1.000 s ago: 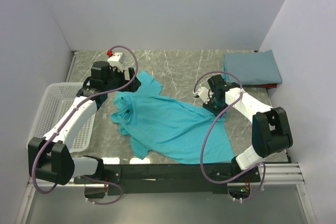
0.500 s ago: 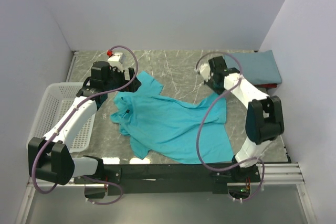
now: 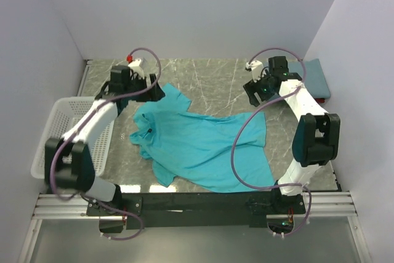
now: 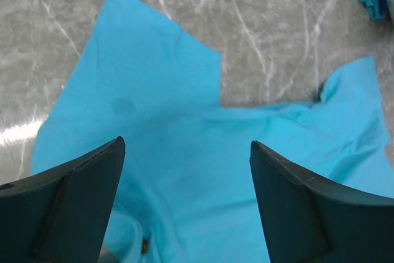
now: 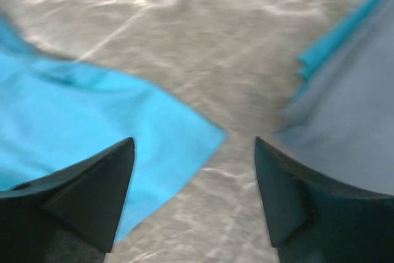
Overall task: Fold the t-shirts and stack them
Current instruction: Flatten the tshirt out
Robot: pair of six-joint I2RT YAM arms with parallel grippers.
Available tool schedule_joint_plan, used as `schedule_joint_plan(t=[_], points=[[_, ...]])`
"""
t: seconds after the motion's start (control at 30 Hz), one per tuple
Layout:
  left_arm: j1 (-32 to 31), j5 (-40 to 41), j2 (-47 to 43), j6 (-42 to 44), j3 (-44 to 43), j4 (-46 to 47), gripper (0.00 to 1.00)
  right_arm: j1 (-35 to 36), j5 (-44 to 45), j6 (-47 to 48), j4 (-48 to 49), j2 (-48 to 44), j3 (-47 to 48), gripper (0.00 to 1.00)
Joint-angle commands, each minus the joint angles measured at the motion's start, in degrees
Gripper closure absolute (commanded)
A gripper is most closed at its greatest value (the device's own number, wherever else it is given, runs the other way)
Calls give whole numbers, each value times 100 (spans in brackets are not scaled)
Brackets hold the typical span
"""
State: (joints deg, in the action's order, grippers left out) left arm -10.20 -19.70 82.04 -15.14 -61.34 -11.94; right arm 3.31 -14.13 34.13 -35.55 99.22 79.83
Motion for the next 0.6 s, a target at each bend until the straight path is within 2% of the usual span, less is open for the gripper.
schedule_joint_plan(t=[0.0,0.13,0.17,0.23,0.3,0.37,0.53,0.57], points=[[185,-508,934,-341,-1000,-96,13,-76,-1679,138,-514,-184,-126,21],[150,-132,2627,-78,-2318,-658,24,-76,-1988,77,-585,-280,-143,25],[150,-104,2929,158,-2947,-834,24,-85,-2032,41,-541,-376,-204,26],[89,-17,3796,466,-3618,-1519,21,-85,-2102,41,-541,-447,-249,26],[9,396,4274,871,-4515,-1906,26,-85,-2155,24,-576,-509,-240,26],[-105,790,4750,1134,-5016,-2136,28,-94,-2190,15,-585,-535,-249,26],[-219,1363,5137,1443,-5195,-1917,31,-85,-2121,24,-585,-544,-275,26],[-263,1451,5181,1757,-5291,-1926,31,-85,-2094,24,-585,-535,-275,26]])
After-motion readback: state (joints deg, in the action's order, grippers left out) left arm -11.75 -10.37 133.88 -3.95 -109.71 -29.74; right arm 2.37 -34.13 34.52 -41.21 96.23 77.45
